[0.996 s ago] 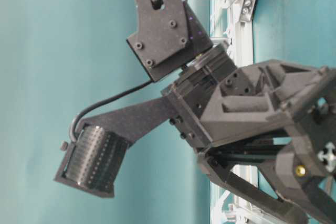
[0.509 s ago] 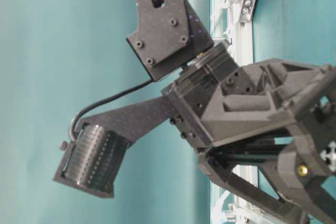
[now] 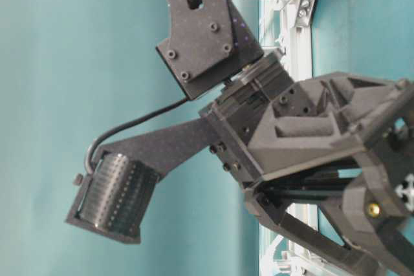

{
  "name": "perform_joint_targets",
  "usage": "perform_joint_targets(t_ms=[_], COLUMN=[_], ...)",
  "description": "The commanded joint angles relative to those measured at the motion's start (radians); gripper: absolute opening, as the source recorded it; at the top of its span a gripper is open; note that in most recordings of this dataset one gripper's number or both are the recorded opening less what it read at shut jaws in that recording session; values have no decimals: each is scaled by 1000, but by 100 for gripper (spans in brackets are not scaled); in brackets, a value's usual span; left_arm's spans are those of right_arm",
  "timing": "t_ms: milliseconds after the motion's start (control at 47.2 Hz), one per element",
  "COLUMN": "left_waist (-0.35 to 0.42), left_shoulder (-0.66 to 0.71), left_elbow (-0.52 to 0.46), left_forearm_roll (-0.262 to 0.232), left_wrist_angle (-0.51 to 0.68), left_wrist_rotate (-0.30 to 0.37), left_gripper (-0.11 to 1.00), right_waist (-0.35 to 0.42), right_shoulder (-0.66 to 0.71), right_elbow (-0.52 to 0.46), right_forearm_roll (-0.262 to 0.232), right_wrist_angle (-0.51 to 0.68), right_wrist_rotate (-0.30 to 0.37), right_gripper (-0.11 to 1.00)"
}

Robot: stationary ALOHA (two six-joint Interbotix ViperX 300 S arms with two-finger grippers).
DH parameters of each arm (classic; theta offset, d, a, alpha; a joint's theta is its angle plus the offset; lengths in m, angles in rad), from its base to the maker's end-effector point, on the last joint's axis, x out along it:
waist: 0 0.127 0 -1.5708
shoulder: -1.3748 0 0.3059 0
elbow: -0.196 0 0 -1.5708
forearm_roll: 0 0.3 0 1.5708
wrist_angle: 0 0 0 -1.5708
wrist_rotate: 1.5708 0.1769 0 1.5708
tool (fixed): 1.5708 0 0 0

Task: Insert the wire through the string loop located on the left side.
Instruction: 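Pull the cable leftward through the loop with the left gripper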

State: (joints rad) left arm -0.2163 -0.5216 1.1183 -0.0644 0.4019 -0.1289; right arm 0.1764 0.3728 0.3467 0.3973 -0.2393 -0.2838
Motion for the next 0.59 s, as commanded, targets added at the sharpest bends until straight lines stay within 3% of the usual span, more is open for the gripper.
perform_joint_targets(t_ms=[0,212,572], left_waist=[-23,-69,-91], left_shoulder=[-2,-2,0], left_elbow=[-2,17,-2], left_forearm_roll=[-5,-5,-3], left_wrist_angle=[15,48,49], left_wrist_rotate=[-29,-160,-178], left_gripper=[21,21,21], right_waist=[5,6,6], right_shoulder=[-31,-31,-31], right_elbow=[-15,-15,-15], right_forearm_roll=[-3,-3,-3], right_wrist_angle=[-5,-5,-5], right_wrist_rotate=[-2,-2,-2], right_gripper=[93,93,93])
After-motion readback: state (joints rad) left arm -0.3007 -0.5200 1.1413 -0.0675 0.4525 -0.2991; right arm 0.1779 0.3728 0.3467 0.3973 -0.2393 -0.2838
